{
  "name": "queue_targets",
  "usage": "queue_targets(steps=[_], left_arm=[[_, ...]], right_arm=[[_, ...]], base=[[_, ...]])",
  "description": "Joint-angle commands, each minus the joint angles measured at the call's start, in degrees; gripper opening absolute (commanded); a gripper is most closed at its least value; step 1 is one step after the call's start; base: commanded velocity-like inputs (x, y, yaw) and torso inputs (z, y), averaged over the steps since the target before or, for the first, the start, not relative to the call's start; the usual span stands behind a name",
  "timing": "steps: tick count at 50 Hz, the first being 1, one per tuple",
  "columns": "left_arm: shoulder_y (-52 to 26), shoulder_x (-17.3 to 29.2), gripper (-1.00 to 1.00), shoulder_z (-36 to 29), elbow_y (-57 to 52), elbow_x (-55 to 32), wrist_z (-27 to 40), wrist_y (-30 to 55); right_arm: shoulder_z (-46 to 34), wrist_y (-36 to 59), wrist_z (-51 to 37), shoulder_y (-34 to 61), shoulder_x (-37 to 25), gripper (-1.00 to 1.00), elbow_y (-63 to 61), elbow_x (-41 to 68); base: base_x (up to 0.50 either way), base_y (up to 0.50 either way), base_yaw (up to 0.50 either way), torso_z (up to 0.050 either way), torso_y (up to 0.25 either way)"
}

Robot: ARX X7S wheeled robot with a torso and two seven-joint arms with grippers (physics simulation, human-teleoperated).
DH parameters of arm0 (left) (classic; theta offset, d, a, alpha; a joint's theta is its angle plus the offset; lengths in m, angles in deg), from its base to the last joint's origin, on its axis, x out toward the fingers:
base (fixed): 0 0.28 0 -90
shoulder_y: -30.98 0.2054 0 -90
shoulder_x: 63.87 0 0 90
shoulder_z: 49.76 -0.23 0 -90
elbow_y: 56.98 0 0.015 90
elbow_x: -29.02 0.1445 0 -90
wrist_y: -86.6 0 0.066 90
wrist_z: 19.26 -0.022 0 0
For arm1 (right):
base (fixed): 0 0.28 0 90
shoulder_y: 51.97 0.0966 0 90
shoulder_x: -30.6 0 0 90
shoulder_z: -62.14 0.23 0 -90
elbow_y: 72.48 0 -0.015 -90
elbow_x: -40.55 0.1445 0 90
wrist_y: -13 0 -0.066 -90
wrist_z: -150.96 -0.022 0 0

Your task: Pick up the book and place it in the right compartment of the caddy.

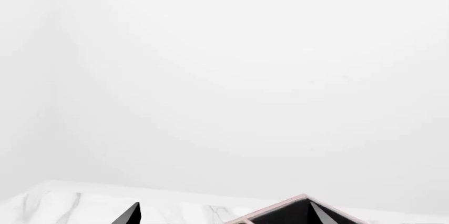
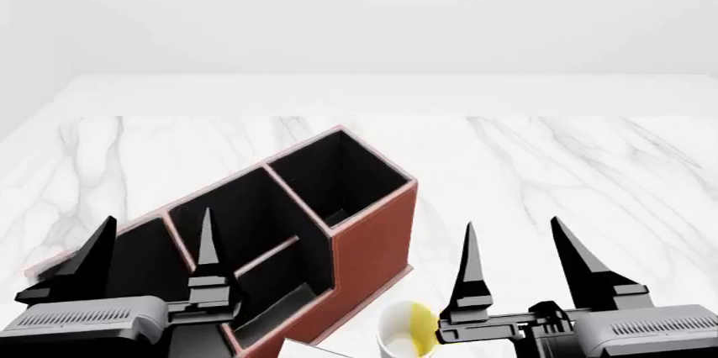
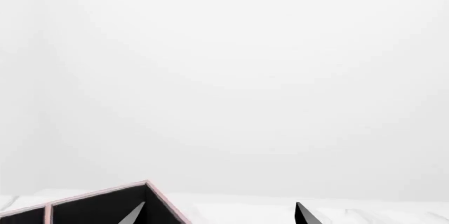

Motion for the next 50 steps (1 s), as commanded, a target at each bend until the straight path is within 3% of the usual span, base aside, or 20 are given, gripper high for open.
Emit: queue_targets(steps=[1,15,50], left_arm=[[0.08,0.25,1.0,-0.27,-0.09,-0.24,0.29,-0.2],[-0.04,0.61,1.0,-0.45,0.01,-0.65,0.66,-0.34],[-0.07,1.41,1.0,-1.05,0.11,-0.96,1.47,-0.87]], right_arm=[[-0.09,0.11,-0.36,0.08,-0.37,1.0,-0.04,0.44],[-0.27,-1.25,-0.65,-0.19,-0.7,1.0,0.08,0.26],[-1.69,-0.25,-1.88,0.25,-1.82,1.0,-0.15,-0.82]], base=[[0.0,-0.5,0.0,0.0,0.0],[0.0,-0.02,0.01,0.0,0.0],[0.0,0.0,0.5,0.0,0.0]])
